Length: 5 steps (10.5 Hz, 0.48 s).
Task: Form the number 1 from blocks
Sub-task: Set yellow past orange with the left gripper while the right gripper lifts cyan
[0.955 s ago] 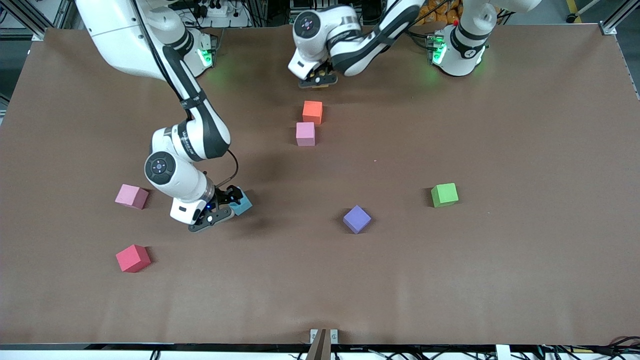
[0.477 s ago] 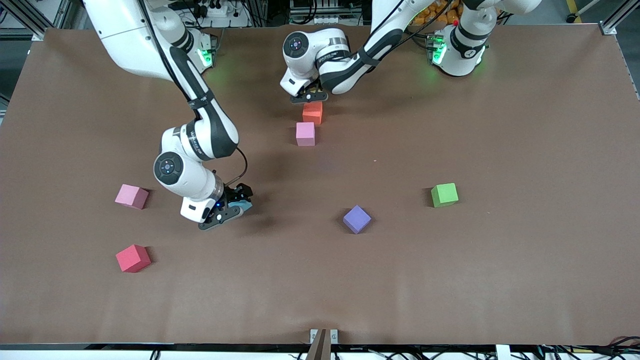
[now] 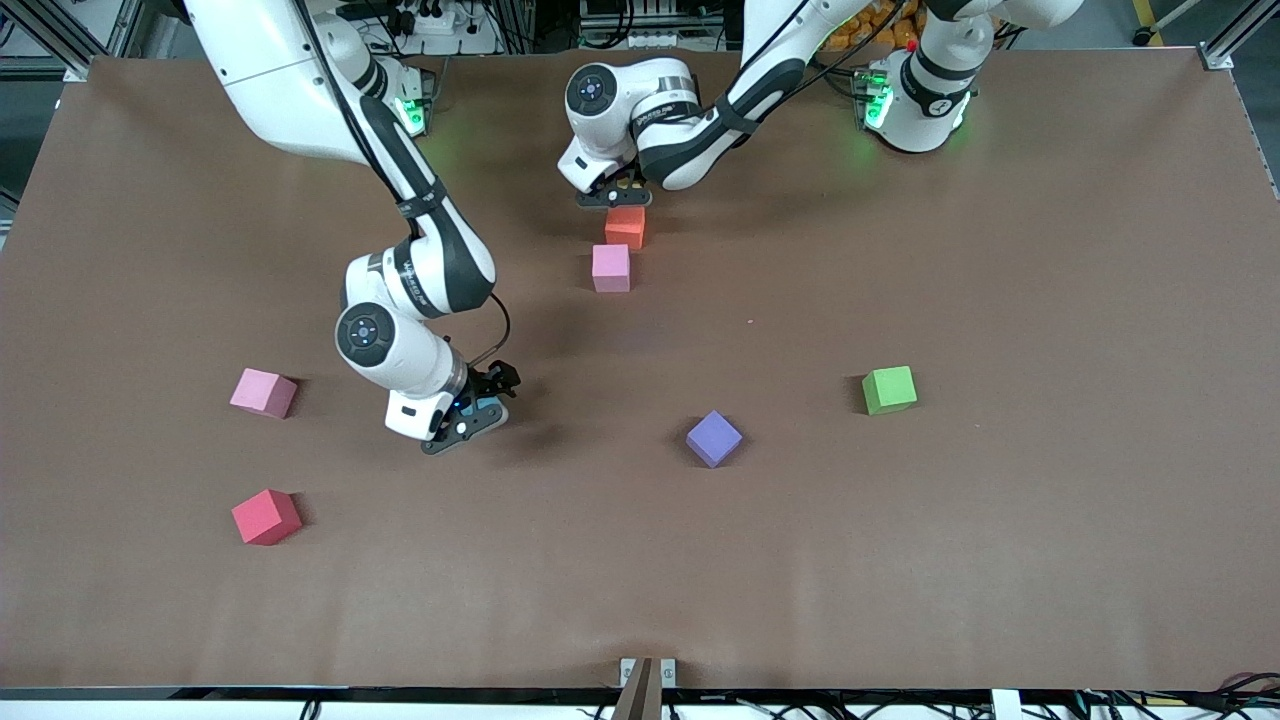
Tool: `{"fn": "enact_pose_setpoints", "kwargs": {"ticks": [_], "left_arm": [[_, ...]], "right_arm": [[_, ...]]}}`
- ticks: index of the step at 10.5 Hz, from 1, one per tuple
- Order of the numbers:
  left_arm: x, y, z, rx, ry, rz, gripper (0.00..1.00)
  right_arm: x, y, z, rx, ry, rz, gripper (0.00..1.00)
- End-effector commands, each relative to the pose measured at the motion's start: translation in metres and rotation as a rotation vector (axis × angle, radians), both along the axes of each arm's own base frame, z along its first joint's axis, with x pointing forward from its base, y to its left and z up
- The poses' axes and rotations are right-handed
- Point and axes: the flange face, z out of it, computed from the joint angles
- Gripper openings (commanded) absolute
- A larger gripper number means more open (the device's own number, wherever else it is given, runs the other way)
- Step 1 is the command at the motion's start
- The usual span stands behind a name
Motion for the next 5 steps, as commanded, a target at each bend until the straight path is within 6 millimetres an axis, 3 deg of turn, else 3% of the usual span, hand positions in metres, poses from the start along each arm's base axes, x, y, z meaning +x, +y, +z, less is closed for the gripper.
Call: {"fn": "enact_pose_setpoints", "kwargs": {"ticks": [1,3,5], "left_arm": [[0.011,0.004,-0.003,0.028,-0.016,-0.031,0.0],[0.017,0.007,-0.001,0.038,-0.024,-0.042,0.0],[0.025,0.009,-0.002,0.039,-0.026,-0.034,0.0]], "right_arm": [[0.002,-0.001,-0.006,-0.025,-0.011,0.04,1.0],[0.003,-0.005,-0.007,-0.044,-0.017,0.053,1.0],[0.007,-0.014,-0.013,-0.055,-0.022,0.042,0.87]]}}
